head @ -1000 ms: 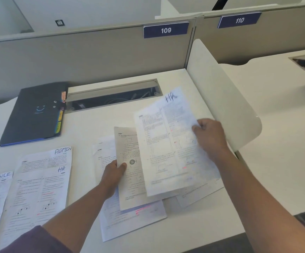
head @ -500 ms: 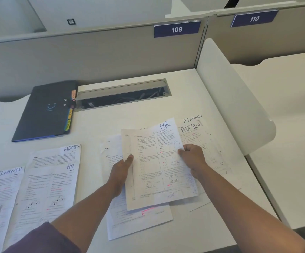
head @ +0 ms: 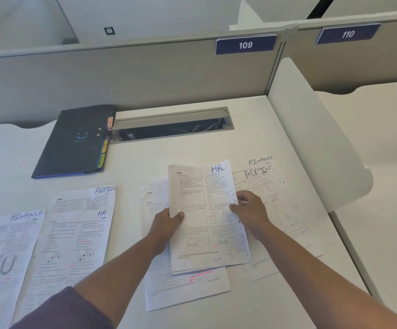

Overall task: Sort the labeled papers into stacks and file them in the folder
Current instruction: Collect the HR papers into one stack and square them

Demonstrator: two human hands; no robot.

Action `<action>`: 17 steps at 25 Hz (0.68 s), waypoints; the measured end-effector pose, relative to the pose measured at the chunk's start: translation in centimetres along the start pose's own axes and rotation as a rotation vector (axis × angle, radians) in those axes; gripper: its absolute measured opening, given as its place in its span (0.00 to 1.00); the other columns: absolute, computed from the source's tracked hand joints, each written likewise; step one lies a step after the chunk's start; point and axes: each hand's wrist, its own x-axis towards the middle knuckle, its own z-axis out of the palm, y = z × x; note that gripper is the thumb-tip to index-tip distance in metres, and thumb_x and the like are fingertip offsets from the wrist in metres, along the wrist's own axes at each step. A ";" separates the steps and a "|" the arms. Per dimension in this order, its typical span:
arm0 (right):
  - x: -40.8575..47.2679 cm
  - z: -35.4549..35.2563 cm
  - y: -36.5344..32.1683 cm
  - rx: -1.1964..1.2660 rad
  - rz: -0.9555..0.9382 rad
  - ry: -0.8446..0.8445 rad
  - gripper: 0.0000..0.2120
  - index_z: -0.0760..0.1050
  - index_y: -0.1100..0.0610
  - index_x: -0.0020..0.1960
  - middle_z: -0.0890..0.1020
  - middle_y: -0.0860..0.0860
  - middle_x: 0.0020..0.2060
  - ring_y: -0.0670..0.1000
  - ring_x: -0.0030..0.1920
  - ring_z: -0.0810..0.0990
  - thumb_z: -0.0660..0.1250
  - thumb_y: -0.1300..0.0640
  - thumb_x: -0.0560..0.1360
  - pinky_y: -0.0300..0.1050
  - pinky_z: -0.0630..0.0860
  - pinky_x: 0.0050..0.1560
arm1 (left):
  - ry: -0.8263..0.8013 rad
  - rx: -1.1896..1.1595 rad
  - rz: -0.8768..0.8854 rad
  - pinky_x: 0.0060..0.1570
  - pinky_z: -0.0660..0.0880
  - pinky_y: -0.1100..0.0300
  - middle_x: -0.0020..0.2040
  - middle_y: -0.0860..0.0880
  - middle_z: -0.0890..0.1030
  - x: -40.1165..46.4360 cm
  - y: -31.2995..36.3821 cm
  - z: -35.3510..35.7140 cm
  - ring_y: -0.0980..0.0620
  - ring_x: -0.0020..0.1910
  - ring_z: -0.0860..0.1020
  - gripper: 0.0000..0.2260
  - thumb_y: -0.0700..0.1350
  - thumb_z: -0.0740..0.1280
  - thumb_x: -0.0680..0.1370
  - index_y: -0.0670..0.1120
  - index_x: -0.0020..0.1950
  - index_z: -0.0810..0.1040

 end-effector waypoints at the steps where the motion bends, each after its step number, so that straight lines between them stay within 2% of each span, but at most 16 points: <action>1: -0.1 -0.2 -0.1 -0.013 -0.008 -0.005 0.20 0.76 0.52 0.66 0.79 0.47 0.61 0.50 0.60 0.80 0.74 0.60 0.77 0.55 0.81 0.57 | -0.007 -0.026 -0.015 0.50 0.85 0.46 0.52 0.49 0.89 -0.2 0.1 -0.1 0.46 0.49 0.88 0.06 0.44 0.69 0.83 0.51 0.59 0.83; 4: -0.7 -1.0 -0.9 0.132 0.010 -0.078 0.30 0.69 0.51 0.73 0.80 0.48 0.61 0.49 0.57 0.80 0.76 0.61 0.75 0.44 0.78 0.47 | -0.084 -0.052 0.013 0.56 0.84 0.41 0.56 0.46 0.88 -1.3 1.1 -0.7 0.42 0.54 0.87 0.09 0.43 0.68 0.84 0.47 0.64 0.82; 6: -1.3 -1.5 -1.6 0.280 0.037 -0.153 0.31 0.69 0.51 0.71 0.84 0.50 0.58 0.51 0.56 0.84 0.78 0.61 0.74 0.49 0.80 0.51 | -0.167 -0.053 0.112 0.55 0.84 0.43 0.59 0.44 0.87 -2.7 2.3 -1.2 0.41 0.56 0.86 0.11 0.44 0.68 0.84 0.45 0.66 0.81; 9: -2.7 -1.8 -3.6 0.392 -0.014 -0.324 0.25 0.76 0.53 0.68 0.87 0.50 0.57 0.55 0.58 0.86 0.78 0.61 0.74 0.55 0.81 0.58 | -0.190 -0.082 0.296 0.50 0.85 0.52 0.59 0.45 0.87 -5.4 4.8 -2.4 0.42 0.57 0.86 0.11 0.45 0.68 0.83 0.46 0.64 0.82; 12: -4.4 -0.9 -6.2 0.400 -0.198 -0.393 0.15 0.81 0.56 0.64 0.87 0.51 0.57 0.54 0.57 0.86 0.73 0.62 0.78 0.47 0.84 0.53 | -0.080 -0.084 0.460 0.50 0.84 0.58 0.58 0.49 0.88 -8.0 6.8 -3.9 0.49 0.56 0.87 0.09 0.42 0.68 0.84 0.50 0.62 0.83; 15: -6.1 0.5 -8.0 0.388 -0.356 -0.396 0.12 0.83 0.55 0.62 0.87 0.51 0.56 0.51 0.56 0.86 0.72 0.62 0.79 0.44 0.84 0.54 | 0.146 -0.106 0.593 0.47 0.81 0.65 0.52 0.55 0.88 -10.0 7.6 -5.4 0.57 0.52 0.86 0.13 0.38 0.68 0.80 0.57 0.53 0.85; 17: -6.9 1.6 -8.0 0.288 -0.418 -0.372 0.07 0.84 0.56 0.57 0.87 0.53 0.48 0.51 0.47 0.85 0.72 0.61 0.80 0.43 0.82 0.45 | 0.245 -0.154 0.634 0.44 0.79 0.69 0.47 0.58 0.87 -10.8 7.2 -6.1 0.61 0.47 0.84 0.16 0.38 0.65 0.75 0.59 0.47 0.85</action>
